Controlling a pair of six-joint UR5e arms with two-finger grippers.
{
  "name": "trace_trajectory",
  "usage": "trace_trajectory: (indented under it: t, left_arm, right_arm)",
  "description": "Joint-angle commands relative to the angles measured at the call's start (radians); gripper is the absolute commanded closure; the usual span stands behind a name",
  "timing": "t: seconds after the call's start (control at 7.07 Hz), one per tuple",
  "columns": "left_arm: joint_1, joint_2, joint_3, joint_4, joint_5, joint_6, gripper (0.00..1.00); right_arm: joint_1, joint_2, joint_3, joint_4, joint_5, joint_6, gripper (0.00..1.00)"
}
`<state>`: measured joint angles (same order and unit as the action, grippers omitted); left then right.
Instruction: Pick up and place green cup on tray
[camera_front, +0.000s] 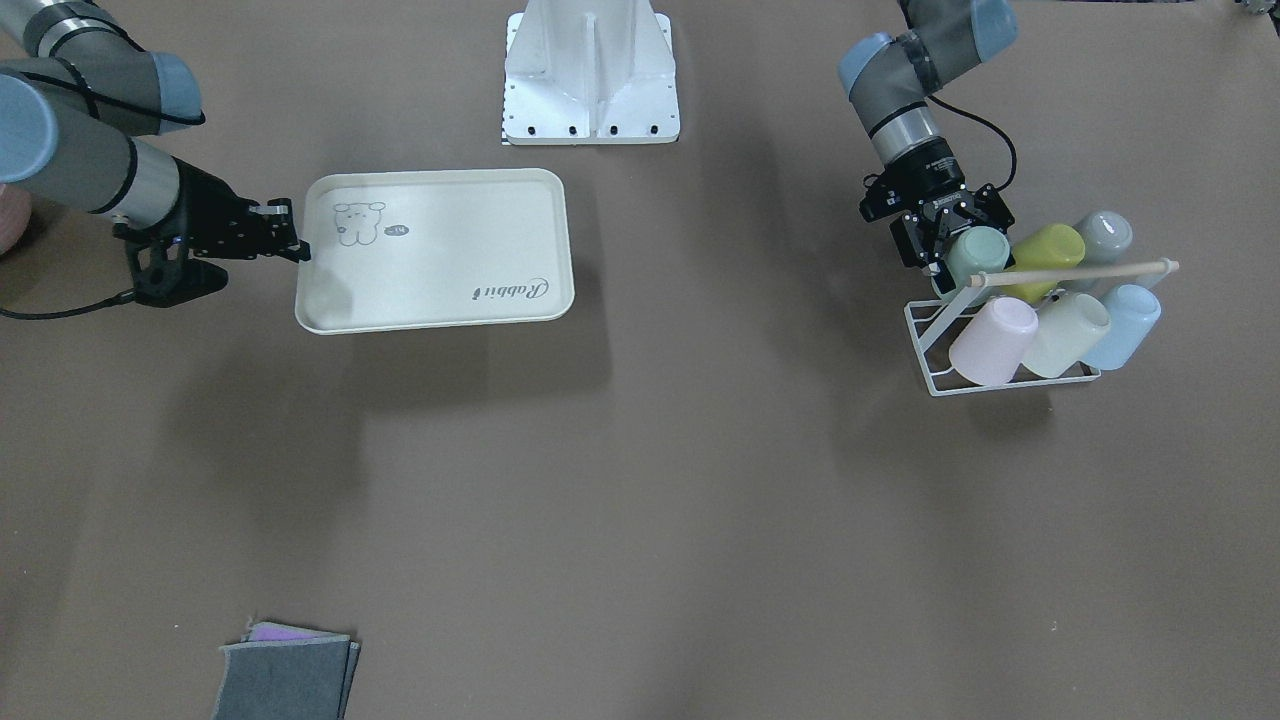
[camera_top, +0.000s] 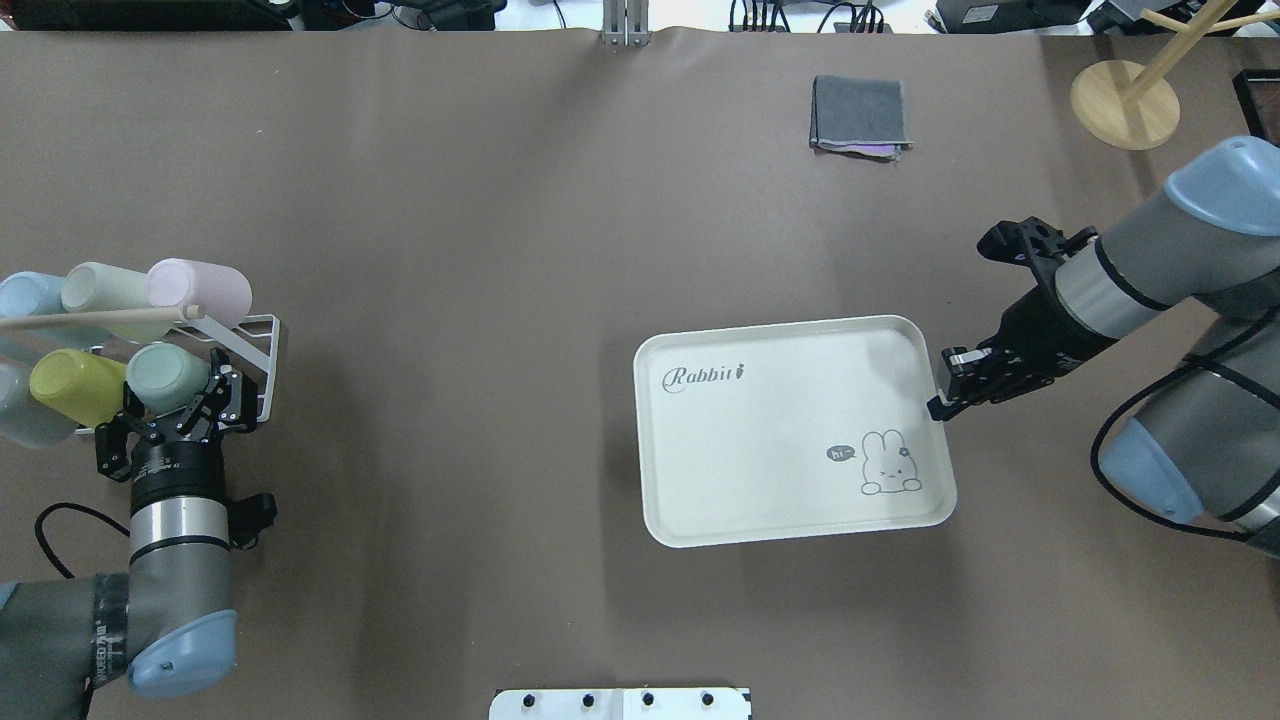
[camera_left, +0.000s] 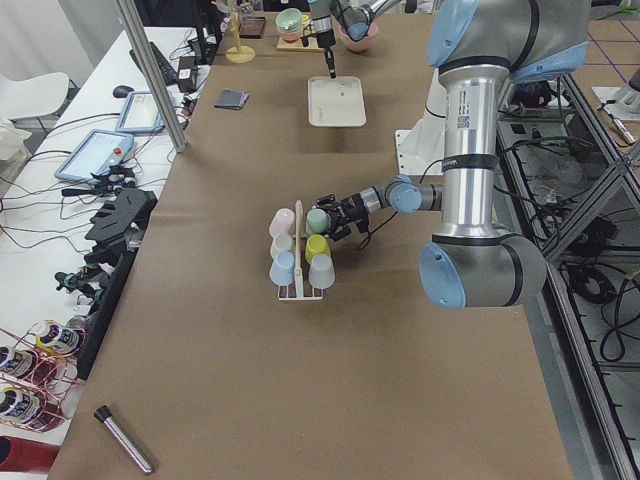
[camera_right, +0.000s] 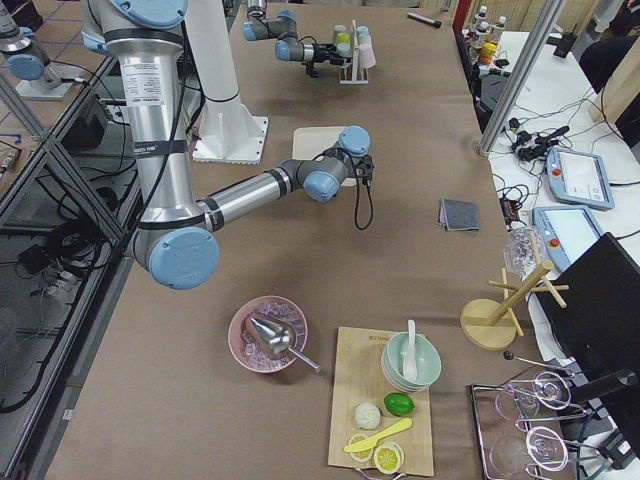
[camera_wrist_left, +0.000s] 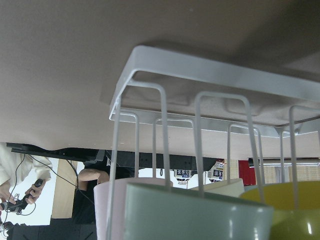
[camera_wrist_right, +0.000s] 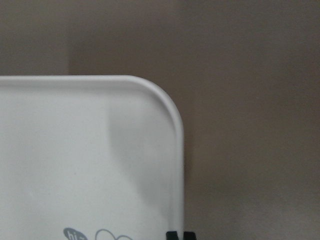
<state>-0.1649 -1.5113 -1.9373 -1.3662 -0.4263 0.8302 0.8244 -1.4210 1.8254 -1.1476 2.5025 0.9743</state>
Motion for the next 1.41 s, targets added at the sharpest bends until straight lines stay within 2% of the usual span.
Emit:
trace_trajectory:
  t: [0.0,0.57,0.85,1.13,1.27]
  left_arm:
    - [0.002,-0.001,0.059,-0.001,0.003,-0.036,0.03]
    - [0.002,-0.017,0.044,0.01,0.003,0.015,0.04]
    - [0.001,-0.017,0.04,0.01,0.004,0.017,0.07]
    - [0.001,-0.015,0.041,0.01,0.004,0.018,0.12]
    - [-0.001,-0.02,0.04,0.01,0.003,0.036,0.14]
  right_arm:
    - [-0.076,0.092,-0.017,-0.001,-0.042,0.056,1.0]
    - [-0.148,0.287,-0.129,-0.001,-0.091,0.209,1.0]
    - [-0.195,0.332,-0.147,-0.001,-0.146,0.276,1.0]
    - [-0.212,0.393,-0.216,0.0,-0.165,0.282,1.0]
    - [-0.223,0.393,-0.218,0.002,-0.175,0.282,1.0]
